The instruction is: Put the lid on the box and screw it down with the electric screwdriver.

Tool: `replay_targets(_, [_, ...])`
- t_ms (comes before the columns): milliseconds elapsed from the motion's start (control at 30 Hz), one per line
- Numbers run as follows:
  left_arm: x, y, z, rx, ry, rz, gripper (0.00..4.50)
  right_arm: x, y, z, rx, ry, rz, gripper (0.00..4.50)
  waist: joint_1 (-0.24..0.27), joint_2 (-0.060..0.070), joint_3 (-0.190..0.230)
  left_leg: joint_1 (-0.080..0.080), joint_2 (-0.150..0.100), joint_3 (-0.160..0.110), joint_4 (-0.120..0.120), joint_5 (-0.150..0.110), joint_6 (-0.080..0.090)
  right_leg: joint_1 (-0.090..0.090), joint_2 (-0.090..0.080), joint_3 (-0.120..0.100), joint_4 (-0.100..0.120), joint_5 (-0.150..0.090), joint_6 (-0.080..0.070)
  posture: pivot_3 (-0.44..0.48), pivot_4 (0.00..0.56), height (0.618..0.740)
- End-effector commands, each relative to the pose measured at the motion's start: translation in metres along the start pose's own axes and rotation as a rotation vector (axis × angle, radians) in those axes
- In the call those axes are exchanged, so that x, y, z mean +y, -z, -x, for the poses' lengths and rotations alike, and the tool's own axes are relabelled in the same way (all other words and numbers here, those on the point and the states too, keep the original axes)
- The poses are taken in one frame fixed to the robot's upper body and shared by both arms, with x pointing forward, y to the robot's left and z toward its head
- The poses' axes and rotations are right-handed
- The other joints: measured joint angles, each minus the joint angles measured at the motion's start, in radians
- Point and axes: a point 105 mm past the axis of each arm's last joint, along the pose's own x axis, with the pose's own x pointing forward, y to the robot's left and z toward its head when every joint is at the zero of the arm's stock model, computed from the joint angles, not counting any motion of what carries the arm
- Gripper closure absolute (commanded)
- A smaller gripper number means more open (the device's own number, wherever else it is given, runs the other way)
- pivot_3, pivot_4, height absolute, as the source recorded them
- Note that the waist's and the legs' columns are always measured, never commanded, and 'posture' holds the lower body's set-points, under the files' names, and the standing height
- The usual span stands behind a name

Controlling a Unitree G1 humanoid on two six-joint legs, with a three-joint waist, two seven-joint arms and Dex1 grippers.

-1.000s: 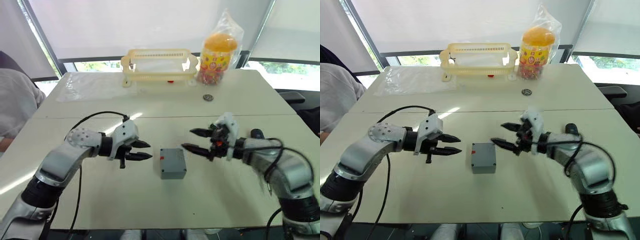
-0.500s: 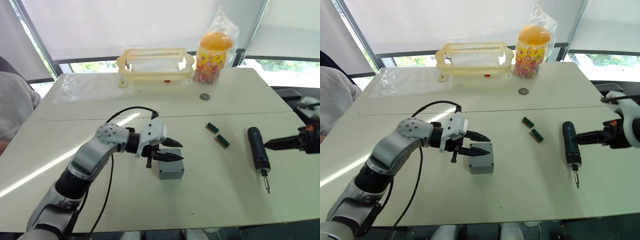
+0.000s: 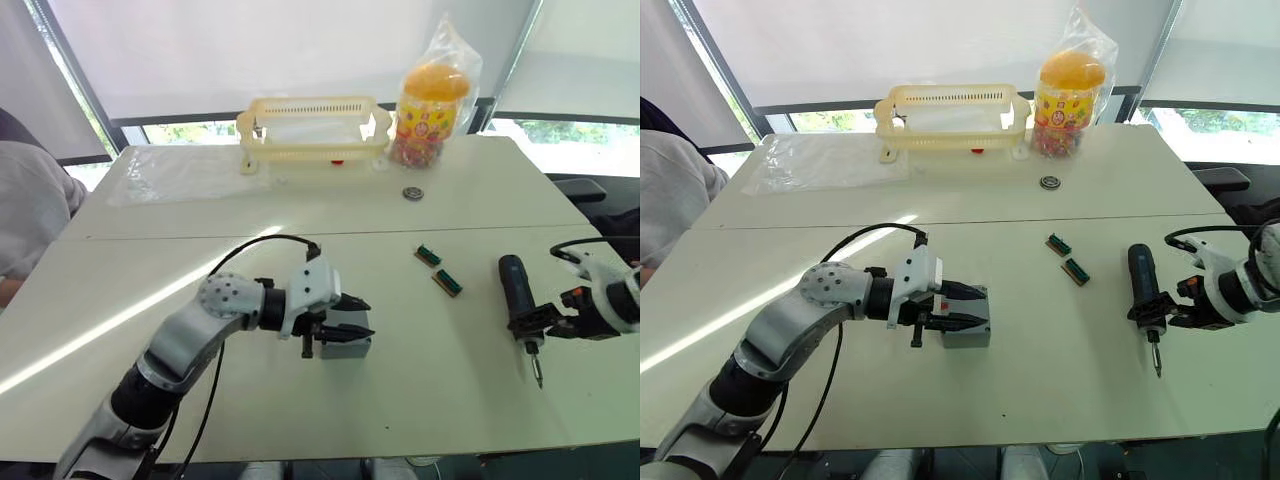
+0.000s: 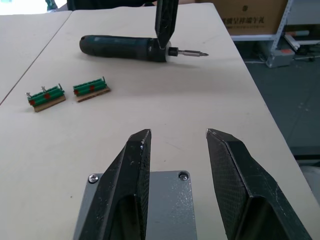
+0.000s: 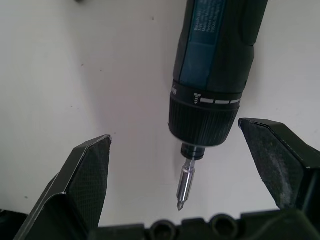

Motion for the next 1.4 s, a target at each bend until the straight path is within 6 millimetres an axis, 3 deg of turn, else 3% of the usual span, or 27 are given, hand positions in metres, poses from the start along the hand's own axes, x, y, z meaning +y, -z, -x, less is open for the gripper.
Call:
replay_targets(33, [0.0,-0.006,0.005,-0.008,-0.033,-0.023,2.75,-0.012,-0.006,0.0,-0.024,0.068,-0.017,0.03,0.001,0.0,0.0,0.0,0.0,0.0,0.0,0.0,0.0,0.0,0.0,0.0,0.0,0.0,0.0,0.0,0.15,0.74])
replay_targets(233, [0.002,-0.004,0.006,0.001,-0.052,-0.014,2.75,-0.02,-0.008,-0.019,-0.006,0.109,-0.004,0.03,-0.001,0.0,0.0,0.0,0.0,0.0,0.0,0.0,0.0,0.0,0.0,0.0,0.0,0.0,0.0,0.0,0.15,0.74])
replay_targets(333, [0.003,-0.001,0.007,0.013,-0.061,-0.008,2.75,-0.024,-0.005,-0.029,0.022,0.147,0.045,0.87,-0.002,-0.002,-0.001,0.0,0.0,0.0,0.0,0.0,0.0,0.0,0.0,0.0,0.0,0.0,0.0,0.0,0.15,0.74])
replay_targets(467, [0.004,0.0,0.009,0.02,-0.072,-0.003,2.75,-0.024,-0.001,-0.041,0.045,0.155,0.069,2.73,-0.002,-0.005,-0.003,0.001,0.0,0.0,0.001,0.0,0.0,0.002,0.0,0.0,0.0,0.0,0.0,0.0,0.15,0.74])
replay_targets(533, [0.005,0.0,0.011,0.02,-0.078,-0.002,2.75,-0.021,-0.003,-0.044,0.027,0.134,0.039,2.75,-0.003,-0.009,-0.005,0.002,0.0,-0.001,0.002,0.0,0.0,0.004,0.0,0.0,0.0,0.0,0.0,0.0,0.15,0.74])
replay_targets(667, [0.013,-0.001,0.022,0.024,-0.109,0.012,2.75,-0.018,-0.037,-0.028,-0.191,0.088,-0.044,2.75,-0.011,-0.014,-0.007,0.005,0.001,-0.001,0.002,0.0,0.0,0.009,0.001,0.0,-0.004,0.001,-0.001,0.0,0.15,0.74])
replay_targets(767, [0.028,-0.001,0.038,0.027,-0.138,0.035,2.75,-0.012,-0.076,0.011,-0.485,0.053,-0.096,2.75,-0.017,-0.01,-0.005,0.006,0.001,0.001,0.002,0.0,0.0,0.009,0.001,0.0,-0.006,0.002,-0.003,0.0,0.15,0.74])
replay_targets(867, [0.045,-0.003,0.053,0.023,-0.154,0.063,2.75,0.005,-0.108,0.072,-0.85,-0.065,-0.16,2.75,-0.009,0.004,-0.002,0.0,0.0,0.002,0.003,0.001,-0.001,0.003,0.0,0.002,-0.004,0.005,0.002,0.0,0.15,0.74])
replay_targets(967, [0.059,-0.004,0.064,0.022,-0.144,0.095,2.75,0.04,-0.116,0.141,-1.267,-0.151,-0.065,2.75,-0.001,0.004,-0.003,-0.003,0.0,0.003,0.0,0.001,-0.002,-0.006,0.0,0.003,0.004,0.004,0.003,0.0,0.15,0.74])
replay_targets(1067, [0.064,-0.006,0.064,0.012,-0.121,0.113,2.75,0.08,-0.107,0.167,-1.532,-0.198,0.06,2.75,0.002,0.004,-0.003,-0.003,0.0,0.0,-0.004,0.002,-0.002,-0.009,0.001,0.001,0.009,0.0,0.002,0.0,0.15,0.74])
replay_targets(1167, [0.065,-0.007,0.06,0.012,-0.096,0.121,2.75,0.123,-0.095,0.161,-1.65,-0.248,0.202,2.75,-0.003,0.003,-0.003,-0.003,0.0,-0.001,-0.003,0.002,-0.002,-0.007,0.001,0.0,0.008,-0.001,0.002,0.0,0.15,0.74])
replay_targets(1267, [0.06,-0.005,0.052,0.016,-0.072,0.139,2.75,0.179,-0.077,0.11,-1.547,-0.313,0.443,2.75,-0.009,0.003,-0.004,-0.001,0.0,0.001,0.0,0.002,-0.002,-0.004,0.0,0.002,0.008,0.0,0.002,0.0,0.15,0.74])
replay_targets(1400, [0.052,0.002,0.046,0.039,-0.057,0.147,2.75,0.204,-0.058,0.082,-1.49,-0.504,0.434,2.75,-0.015,0.004,-0.003,0.0,0.0,0.001,0.0,0.002,-0.003,-0.006,0.0,0.003,0.012,0.0,0.002,0.0,0.15,0.74])
